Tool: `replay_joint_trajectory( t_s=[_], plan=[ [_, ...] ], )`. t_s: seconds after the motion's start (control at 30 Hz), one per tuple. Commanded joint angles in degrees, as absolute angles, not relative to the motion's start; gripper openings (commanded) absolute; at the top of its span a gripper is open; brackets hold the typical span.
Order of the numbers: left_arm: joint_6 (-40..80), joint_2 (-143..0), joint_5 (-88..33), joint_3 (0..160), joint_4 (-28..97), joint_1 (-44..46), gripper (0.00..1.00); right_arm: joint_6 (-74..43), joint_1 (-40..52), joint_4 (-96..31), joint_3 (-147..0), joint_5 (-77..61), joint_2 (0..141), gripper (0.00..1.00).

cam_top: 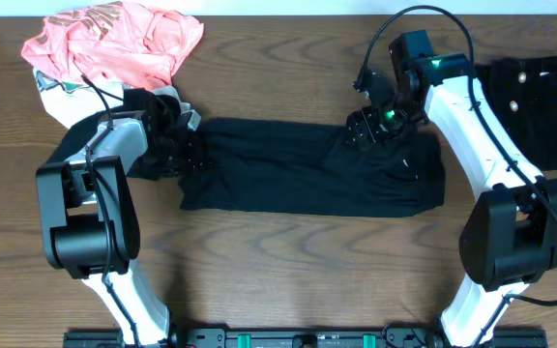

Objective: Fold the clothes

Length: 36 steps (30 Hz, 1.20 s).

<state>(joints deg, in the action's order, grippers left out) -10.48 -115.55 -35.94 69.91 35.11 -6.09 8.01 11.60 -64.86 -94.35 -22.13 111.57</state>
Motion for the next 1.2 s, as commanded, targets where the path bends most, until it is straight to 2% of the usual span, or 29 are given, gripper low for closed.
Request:
replay_joint_trajectory(
  t_s=[0.0,0.17,0.5,0.67,0.9,1.17],
  plan=[
    [-10.41,-117.54,-33.82,70.5,35.11,-5.82,0.11,8.84,12.45,-64.95,-95.42,-22.94,110.37,0.76],
    [-8.32,-114.5,-33.15,72.27,35.99,-6.59,0.08,8.84,12.43,-65.41,-95.42,-22.92,110.37,0.75],
    [-5.39,-103.18,-21.23,72.29,41.6,-7.09,0.06,8.86,12.34,-65.12,-95.39,-22.9,110.37,0.76],
    [-5.19,-98.98,-21.1,72.29,43.03,-6.17,0.06,8.84,12.36,-65.1,-95.42,-22.92,110.37,0.76],
    [-4.05,-98.08,-20.38,72.29,42.76,-0.45,0.06,8.84,12.36,-65.23,-95.42,-22.92,110.37,0.76],
    [-1.15,-98.08,-13.34,72.29,41.43,9.69,0.06,8.84,12.38,-65.6,-95.42,-22.92,110.37,0.77]
  ],
)
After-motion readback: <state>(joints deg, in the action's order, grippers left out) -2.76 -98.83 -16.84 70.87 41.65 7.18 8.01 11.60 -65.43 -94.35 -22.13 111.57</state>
